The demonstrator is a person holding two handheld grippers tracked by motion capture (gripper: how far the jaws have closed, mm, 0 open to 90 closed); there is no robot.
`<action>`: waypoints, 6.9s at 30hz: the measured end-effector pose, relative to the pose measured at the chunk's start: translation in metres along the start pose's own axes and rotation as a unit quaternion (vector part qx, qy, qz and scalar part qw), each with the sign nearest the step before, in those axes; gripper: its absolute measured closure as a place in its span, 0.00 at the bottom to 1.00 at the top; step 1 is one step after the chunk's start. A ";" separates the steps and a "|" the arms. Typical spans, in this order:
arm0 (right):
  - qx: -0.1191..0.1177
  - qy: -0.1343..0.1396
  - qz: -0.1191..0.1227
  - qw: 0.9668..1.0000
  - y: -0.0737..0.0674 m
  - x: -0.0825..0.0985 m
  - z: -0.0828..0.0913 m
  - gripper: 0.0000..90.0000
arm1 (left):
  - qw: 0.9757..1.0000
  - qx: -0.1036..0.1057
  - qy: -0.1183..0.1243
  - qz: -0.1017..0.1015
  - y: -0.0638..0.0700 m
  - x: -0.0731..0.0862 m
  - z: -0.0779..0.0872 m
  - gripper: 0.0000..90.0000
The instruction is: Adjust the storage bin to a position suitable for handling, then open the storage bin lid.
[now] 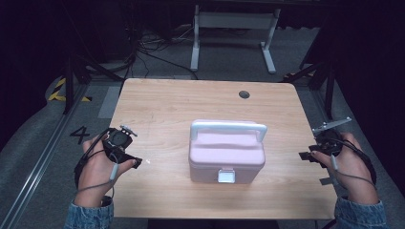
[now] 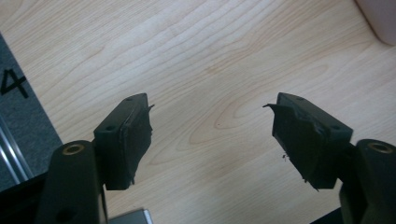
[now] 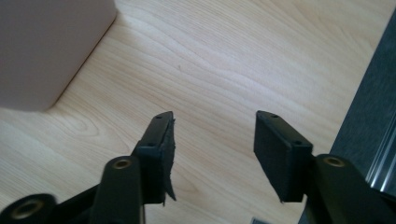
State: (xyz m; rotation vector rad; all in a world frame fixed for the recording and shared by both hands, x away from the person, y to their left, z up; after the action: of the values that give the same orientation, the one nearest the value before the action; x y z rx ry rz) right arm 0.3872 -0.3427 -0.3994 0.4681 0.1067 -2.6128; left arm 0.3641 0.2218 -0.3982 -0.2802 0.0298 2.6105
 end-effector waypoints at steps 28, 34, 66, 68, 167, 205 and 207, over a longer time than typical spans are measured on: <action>-0.031 0.060 0.075 0.995 -0.004 0.004 0.005 0.56 | 0.988 0.078 0.114 -0.066 0.022 -0.026 0.038 0.54; -0.039 0.075 0.074 0.994 -0.002 0.009 0.006 0.52 | 0.979 0.093 0.151 -0.104 0.041 -0.046 0.050 0.53; -0.051 0.096 0.046 0.993 -0.013 0.016 0.004 0.47 | 0.918 0.164 0.320 -0.169 0.105 -0.115 0.024 0.50; -0.051 0.099 0.049 0.993 -0.015 0.015 0.004 0.48 | 0.919 0.162 0.314 -0.172 0.105 -0.117 0.022 0.51; -0.155 0.385 0.147 0.898 -0.104 -0.057 0.031 1.00 | 0.920 0.186 0.331 -0.100 0.085 -0.193 0.046 0.77; -0.168 0.388 0.131 0.897 -0.101 -0.064 0.033 1.00 | 0.913 0.082 0.357 -0.178 0.059 -0.086 0.071 0.38; -0.168 0.389 0.128 0.897 -0.102 -0.064 0.033 1.00 | 0.910 0.085 0.364 -0.178 0.061 -0.084 0.068 0.38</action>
State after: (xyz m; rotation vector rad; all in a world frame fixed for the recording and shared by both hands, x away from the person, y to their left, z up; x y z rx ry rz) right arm 0.3820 -0.2296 -0.3468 1.2663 0.6919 -1.9476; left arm 0.3924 0.1321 -0.3164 -1.0686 0.4175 1.9944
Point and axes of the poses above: each handheld gripper's, and its own axes: z roughly backward along the jaws, x roughly out of its underside, y roughly to its right, the point moved 5 cm from there along -z, roughly forward along the jaws, and after that the axes turned 6 degrees about -y, right-handed, at the moved point
